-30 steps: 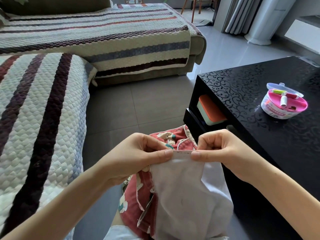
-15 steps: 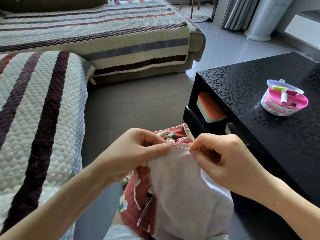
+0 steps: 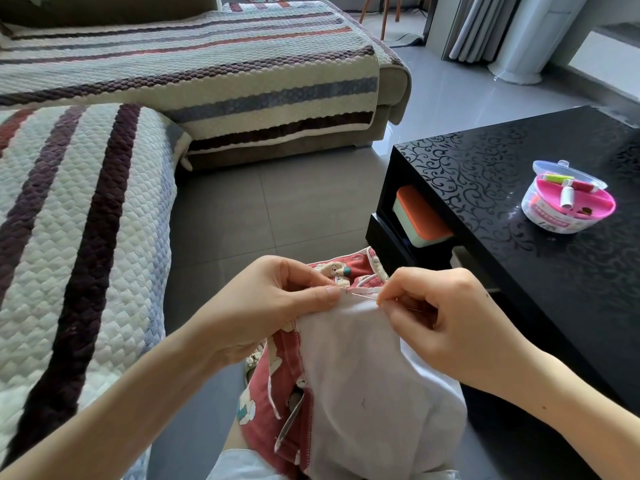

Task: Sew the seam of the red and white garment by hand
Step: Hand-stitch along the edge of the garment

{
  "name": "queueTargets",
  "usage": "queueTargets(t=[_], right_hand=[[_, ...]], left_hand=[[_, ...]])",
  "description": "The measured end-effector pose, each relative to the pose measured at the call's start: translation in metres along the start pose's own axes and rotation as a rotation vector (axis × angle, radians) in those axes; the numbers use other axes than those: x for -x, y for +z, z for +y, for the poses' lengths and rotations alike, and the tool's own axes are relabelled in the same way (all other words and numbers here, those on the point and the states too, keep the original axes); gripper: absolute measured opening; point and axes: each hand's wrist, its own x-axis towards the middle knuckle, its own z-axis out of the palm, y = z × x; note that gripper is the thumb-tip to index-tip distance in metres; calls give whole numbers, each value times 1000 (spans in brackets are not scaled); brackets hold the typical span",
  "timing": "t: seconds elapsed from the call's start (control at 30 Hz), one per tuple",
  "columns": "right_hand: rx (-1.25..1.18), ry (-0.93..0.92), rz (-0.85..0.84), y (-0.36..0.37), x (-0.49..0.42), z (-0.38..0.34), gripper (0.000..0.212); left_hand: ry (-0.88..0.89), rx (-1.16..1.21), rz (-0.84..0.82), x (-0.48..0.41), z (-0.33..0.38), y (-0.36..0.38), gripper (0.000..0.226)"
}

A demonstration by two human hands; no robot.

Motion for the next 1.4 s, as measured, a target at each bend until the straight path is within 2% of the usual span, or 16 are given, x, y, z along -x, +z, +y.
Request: queueTargets(t=[0.3,0.5,0.63,0.97,1.07,1.2,1.4], right_hand=[[27,-15,4,0,-1,-2,19],[168,-35,-3,1,-3,-8,14],[233,-58,-11,6,-5,-12,21],[250,-62,-9,8,-4,-13,15],[205,-37,-12,7,-3,-12,20],[32,32,-3,4,-2,-9,8],[-135,86,-8,3,1,-5,10]], left_hand=[[22,-24,-32,-1,-1,-2,18],[143,-215,-17,0,-3,-1,5],[222,-309,-20,0,-4,2,4],[252,-340,-30,1,-5,4,5],[226,-307,-29,1,-3,3,6],[162,-256,-11,1,-3,1,7],[98,-216,-23,1,-1,2,10]])
